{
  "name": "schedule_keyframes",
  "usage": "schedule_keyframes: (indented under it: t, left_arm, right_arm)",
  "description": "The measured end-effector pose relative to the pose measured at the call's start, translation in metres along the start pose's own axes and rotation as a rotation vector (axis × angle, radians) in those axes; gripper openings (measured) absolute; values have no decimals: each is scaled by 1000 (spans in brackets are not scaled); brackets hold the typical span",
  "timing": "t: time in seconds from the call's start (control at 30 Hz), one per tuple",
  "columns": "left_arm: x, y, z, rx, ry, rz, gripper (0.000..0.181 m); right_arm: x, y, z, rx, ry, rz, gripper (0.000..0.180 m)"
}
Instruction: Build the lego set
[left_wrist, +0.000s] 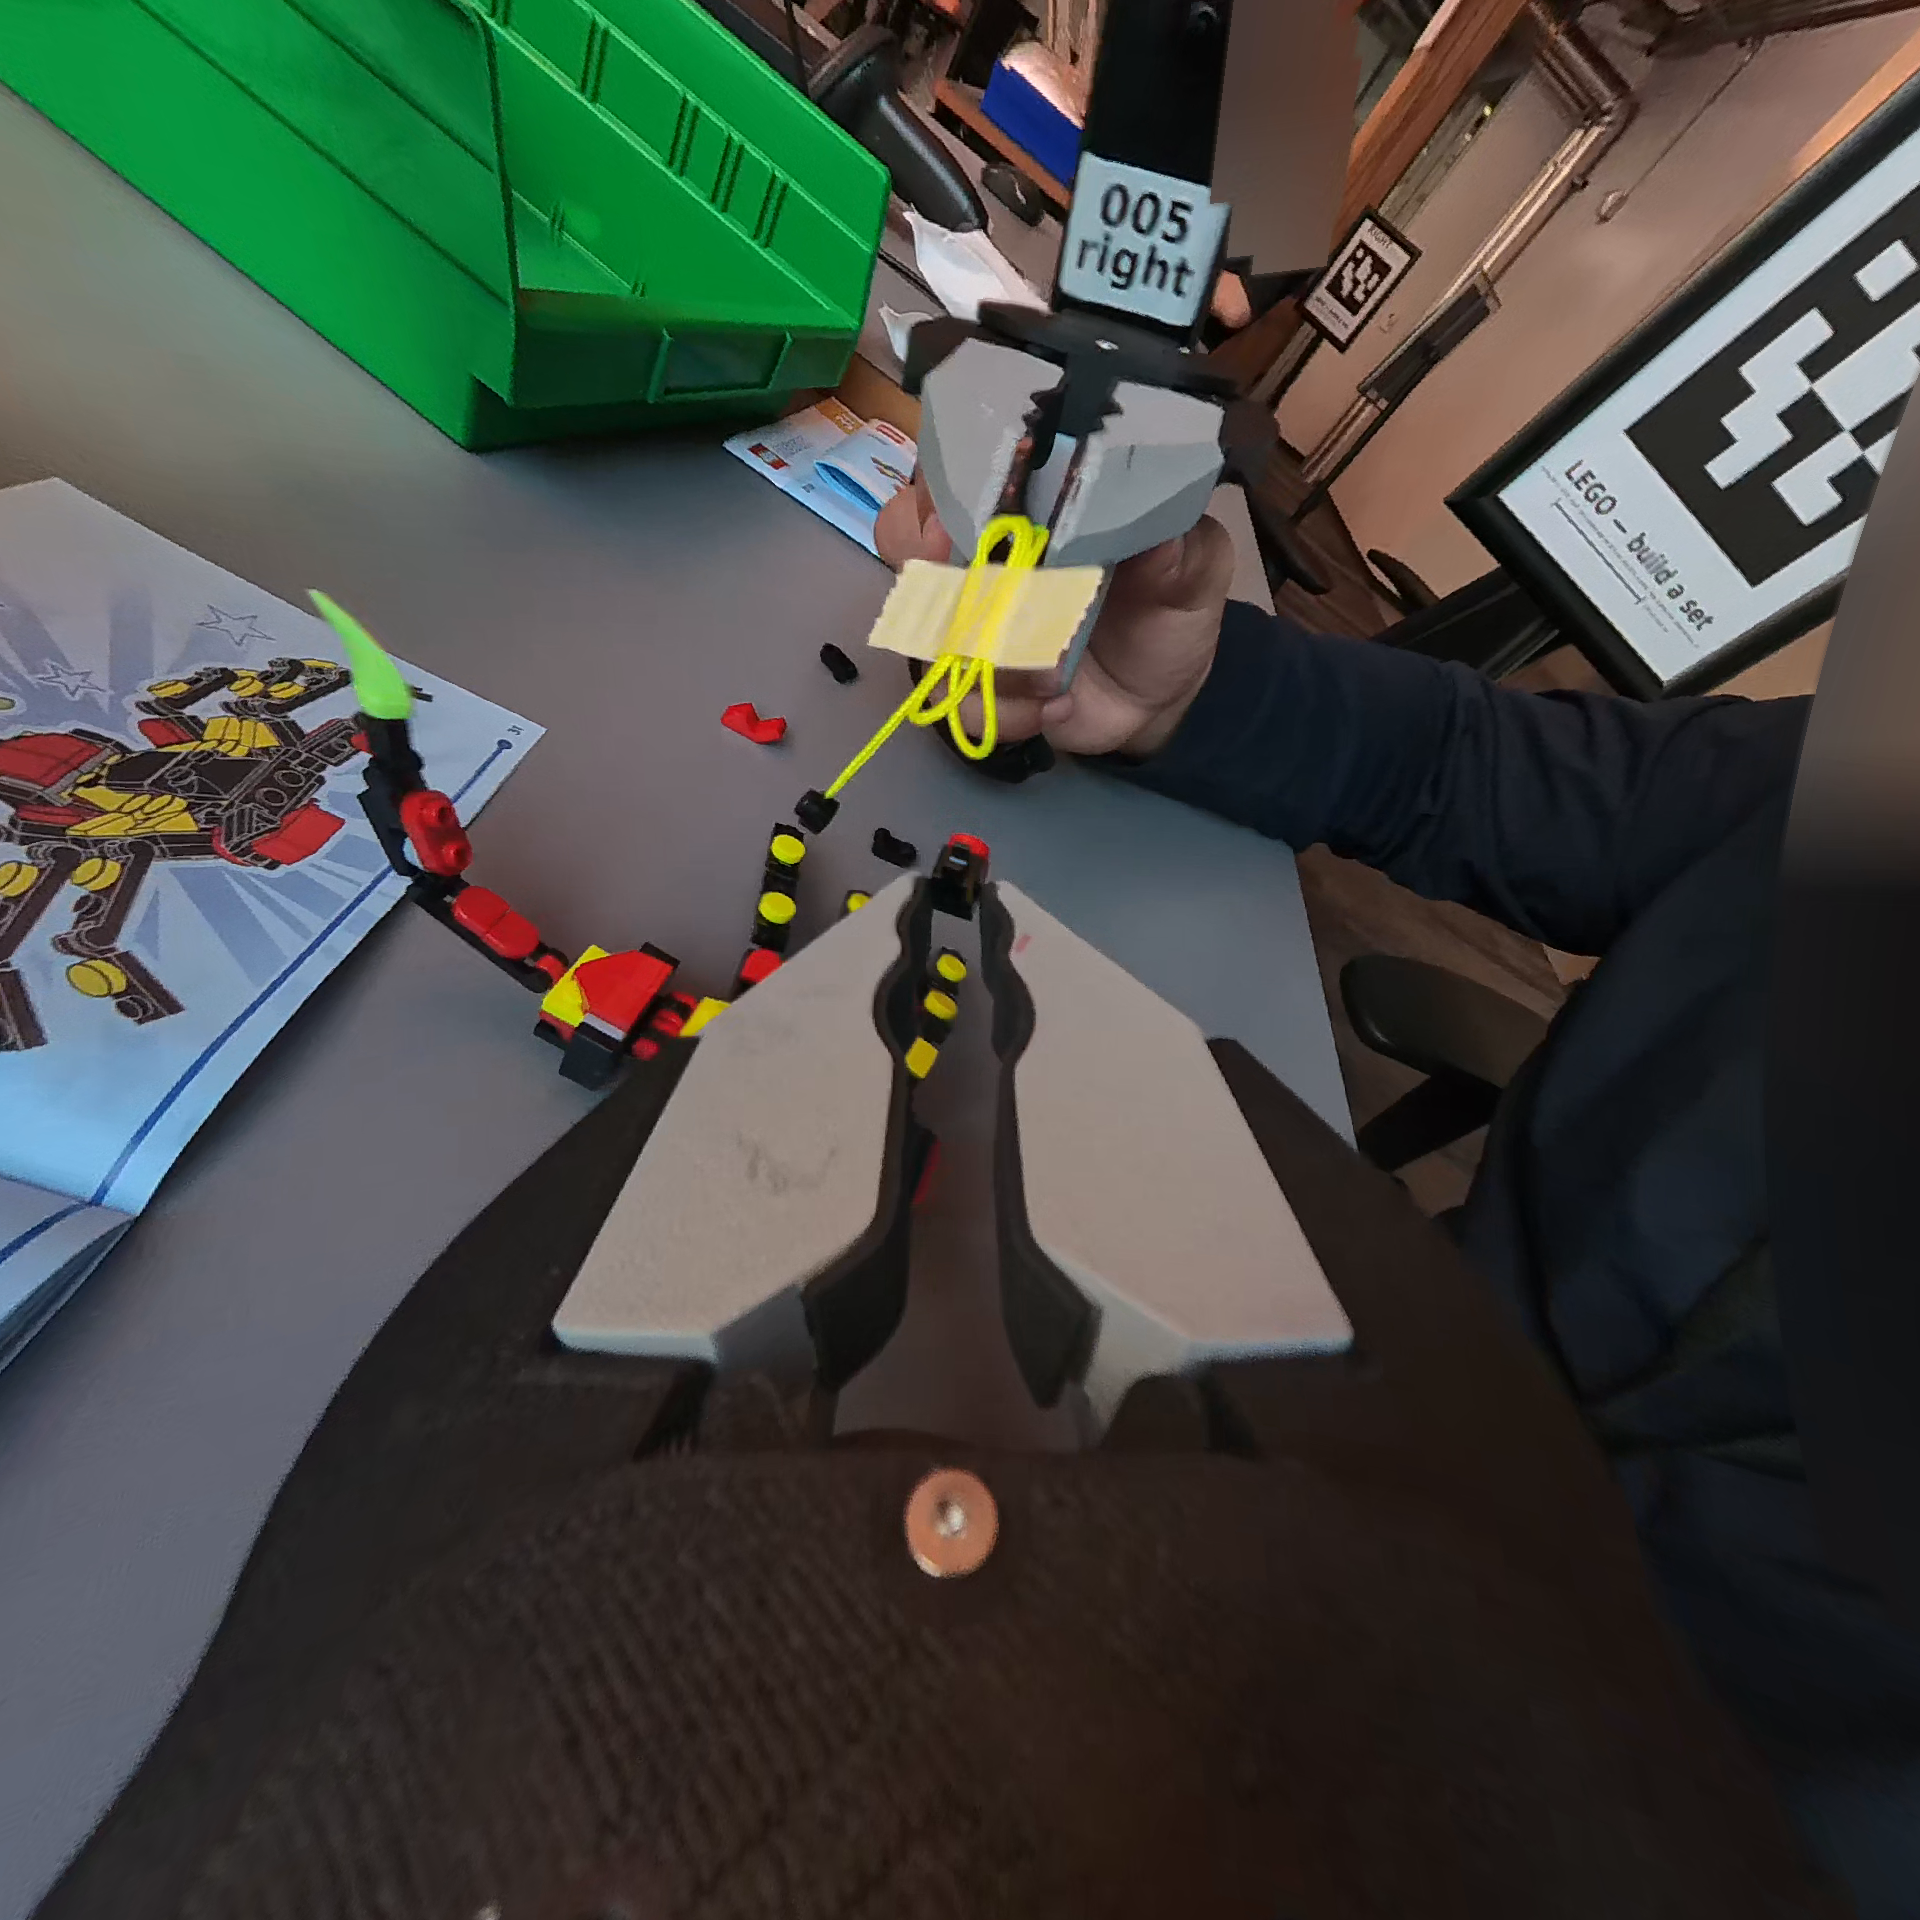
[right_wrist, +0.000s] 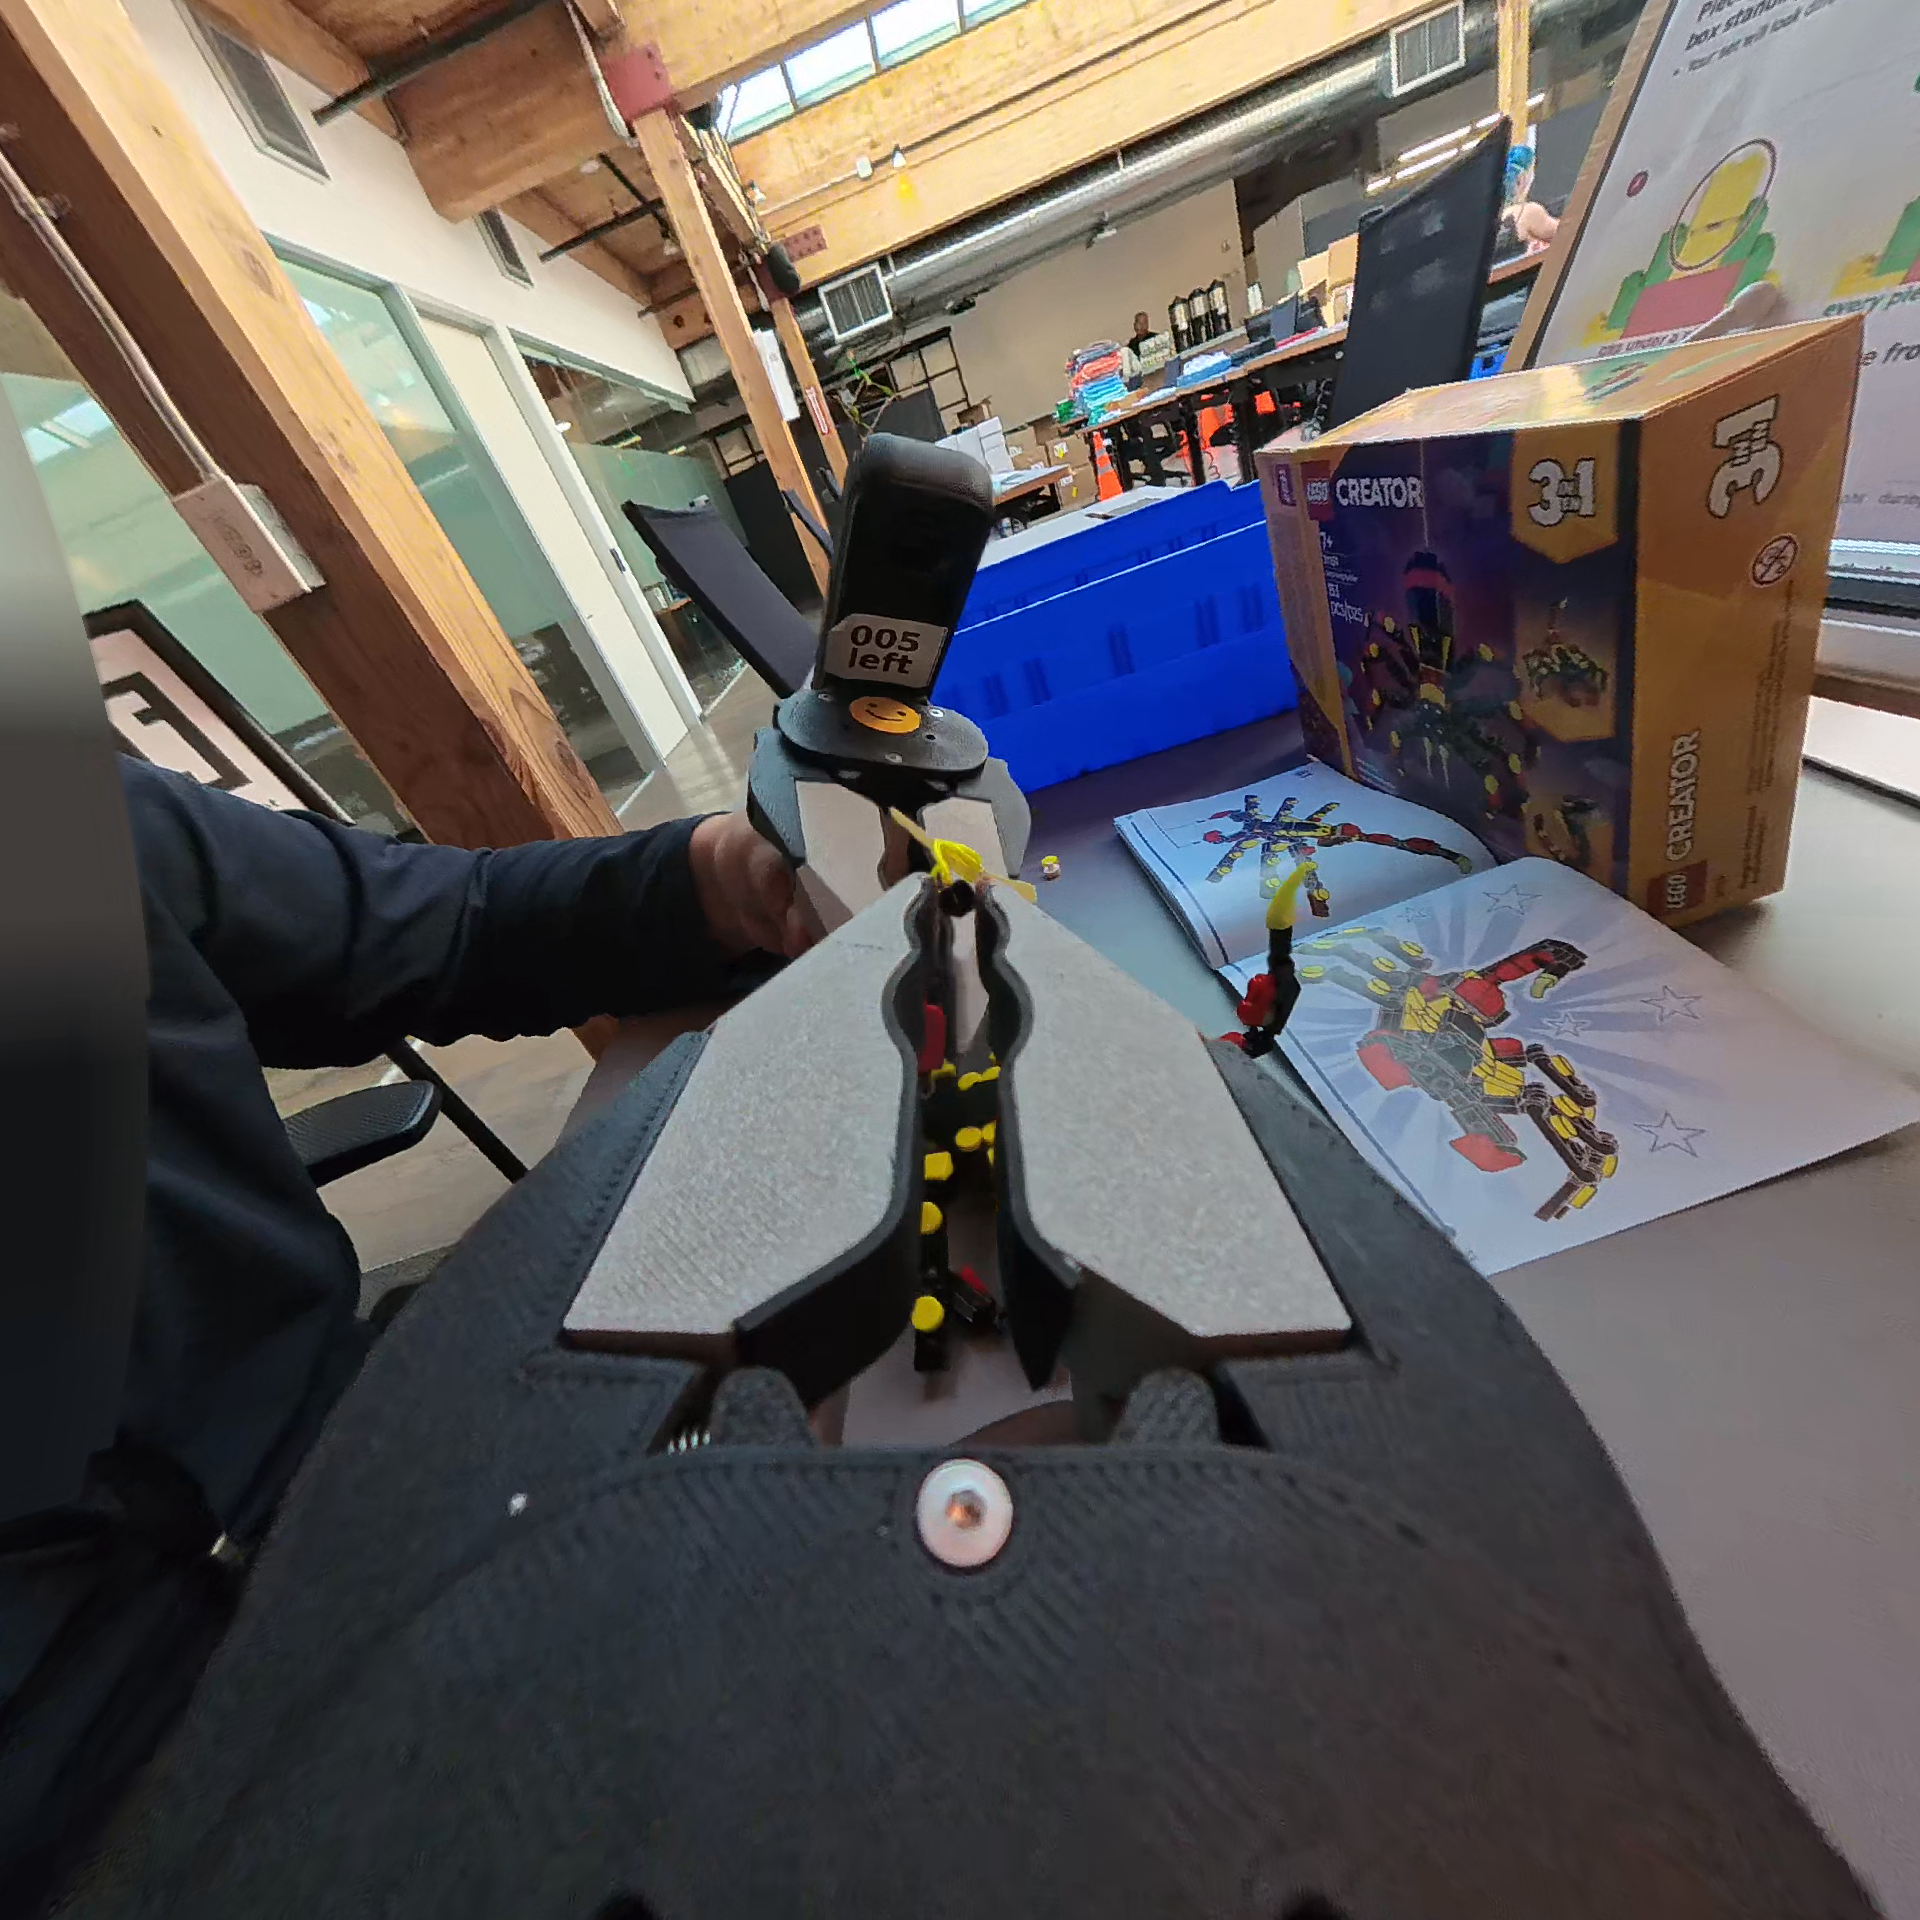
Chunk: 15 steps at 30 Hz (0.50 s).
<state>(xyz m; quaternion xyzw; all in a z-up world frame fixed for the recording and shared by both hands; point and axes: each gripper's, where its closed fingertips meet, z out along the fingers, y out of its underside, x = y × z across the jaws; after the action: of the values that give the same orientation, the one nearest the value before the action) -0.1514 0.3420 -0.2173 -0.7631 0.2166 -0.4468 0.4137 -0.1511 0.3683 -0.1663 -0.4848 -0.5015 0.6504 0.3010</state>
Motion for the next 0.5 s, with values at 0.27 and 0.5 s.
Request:
schedule_keyframes:
  t: [0.27, 0.5]
  left_arm:
    - [46, 21, 16, -112, 179, 140, 6]
    - [49, 53, 29, -302, 116, 226, 6]
  right_arm:
    - [-4, -7, -4, 64, -104, 130, 2]
    - [-6, 4, 2, -1, -89, 80, 2]
